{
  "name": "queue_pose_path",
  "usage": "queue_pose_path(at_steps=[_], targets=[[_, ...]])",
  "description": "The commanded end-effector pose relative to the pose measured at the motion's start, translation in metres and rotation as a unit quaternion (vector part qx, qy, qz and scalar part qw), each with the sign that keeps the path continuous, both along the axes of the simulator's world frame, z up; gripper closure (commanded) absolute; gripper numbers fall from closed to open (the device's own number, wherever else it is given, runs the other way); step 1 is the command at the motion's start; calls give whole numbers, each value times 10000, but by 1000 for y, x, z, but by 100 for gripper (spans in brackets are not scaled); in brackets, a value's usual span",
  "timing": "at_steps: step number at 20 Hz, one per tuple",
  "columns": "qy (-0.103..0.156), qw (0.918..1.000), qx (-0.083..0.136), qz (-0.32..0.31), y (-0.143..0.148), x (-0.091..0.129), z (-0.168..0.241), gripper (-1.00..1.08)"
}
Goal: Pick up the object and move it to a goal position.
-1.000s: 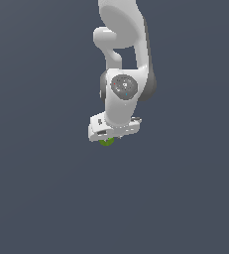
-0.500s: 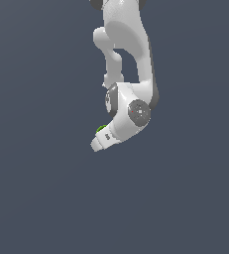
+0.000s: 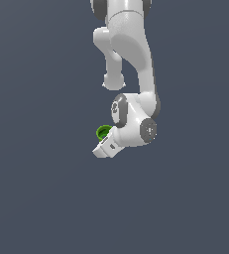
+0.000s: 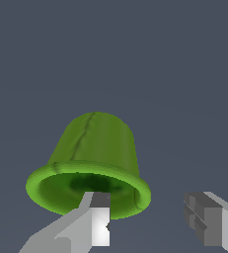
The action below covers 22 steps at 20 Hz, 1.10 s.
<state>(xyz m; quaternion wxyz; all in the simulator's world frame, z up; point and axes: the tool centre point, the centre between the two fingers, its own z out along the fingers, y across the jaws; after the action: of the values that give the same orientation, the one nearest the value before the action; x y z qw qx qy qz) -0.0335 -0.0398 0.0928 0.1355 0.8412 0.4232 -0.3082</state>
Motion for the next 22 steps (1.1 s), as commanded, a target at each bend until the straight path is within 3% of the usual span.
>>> queue_pose_path(at_steps=[1, 7, 22], targets=[[208, 9996, -90, 191, -4, -1, -1, -20], [457, 9979, -197, 406, -8, -2, -3, -20], [475, 9978, -196, 420, -24, -16, -24, -20]])
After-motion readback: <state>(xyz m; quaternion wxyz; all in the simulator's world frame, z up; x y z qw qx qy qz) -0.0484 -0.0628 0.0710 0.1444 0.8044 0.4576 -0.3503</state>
